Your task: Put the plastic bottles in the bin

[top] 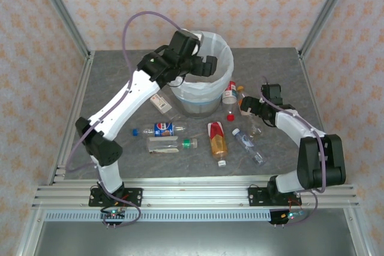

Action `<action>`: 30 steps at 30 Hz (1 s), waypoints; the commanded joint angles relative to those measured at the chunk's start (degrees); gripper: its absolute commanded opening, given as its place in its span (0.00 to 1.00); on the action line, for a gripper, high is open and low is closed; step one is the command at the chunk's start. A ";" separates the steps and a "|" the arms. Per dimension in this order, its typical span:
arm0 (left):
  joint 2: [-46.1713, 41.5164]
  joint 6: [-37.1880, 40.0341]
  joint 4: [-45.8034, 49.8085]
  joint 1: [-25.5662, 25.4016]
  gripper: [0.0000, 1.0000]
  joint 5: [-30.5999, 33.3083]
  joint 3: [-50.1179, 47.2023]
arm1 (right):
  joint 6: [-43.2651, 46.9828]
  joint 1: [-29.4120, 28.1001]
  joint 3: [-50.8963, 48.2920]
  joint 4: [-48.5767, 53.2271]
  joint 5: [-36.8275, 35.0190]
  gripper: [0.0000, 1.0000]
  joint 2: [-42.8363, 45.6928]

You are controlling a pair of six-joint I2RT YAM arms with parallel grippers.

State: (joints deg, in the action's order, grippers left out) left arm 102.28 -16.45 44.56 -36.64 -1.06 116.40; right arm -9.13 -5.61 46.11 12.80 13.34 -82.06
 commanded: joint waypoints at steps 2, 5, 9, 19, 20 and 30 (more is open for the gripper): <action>-5.66 -2.08 -8.42 0.25 1.00 2.54 -6.98 | 4.08 -0.44 3.96 5.29 0.56 0.99 -2.52; -10.94 -3.84 -14.17 0.34 1.00 5.33 -14.21 | 7.55 -0.50 6.83 8.74 2.58 0.99 -5.09; -19.04 -6.73 -19.66 0.57 1.00 11.53 -23.79 | 11.35 -0.55 11.44 12.93 2.52 0.99 -8.88; -34.17 -13.47 -15.52 6.95 1.00 24.44 -39.27 | 16.03 -0.98 21.35 20.33 3.55 0.85 -17.94; -34.85 -13.84 -15.09 8.24 1.00 23.00 -40.12 | 16.46 -1.04 22.26 21.04 3.77 0.82 -18.68; -34.74 -20.58 -9.55 11.07 1.00 28.11 -42.74 | 17.24 -2.35 32.13 27.85 0.03 0.82 -26.75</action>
State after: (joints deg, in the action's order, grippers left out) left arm 66.76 -33.21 31.24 -26.09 22.22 73.08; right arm 7.77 -7.64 75.42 36.25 16.58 -107.07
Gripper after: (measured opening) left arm 0.999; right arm 0.820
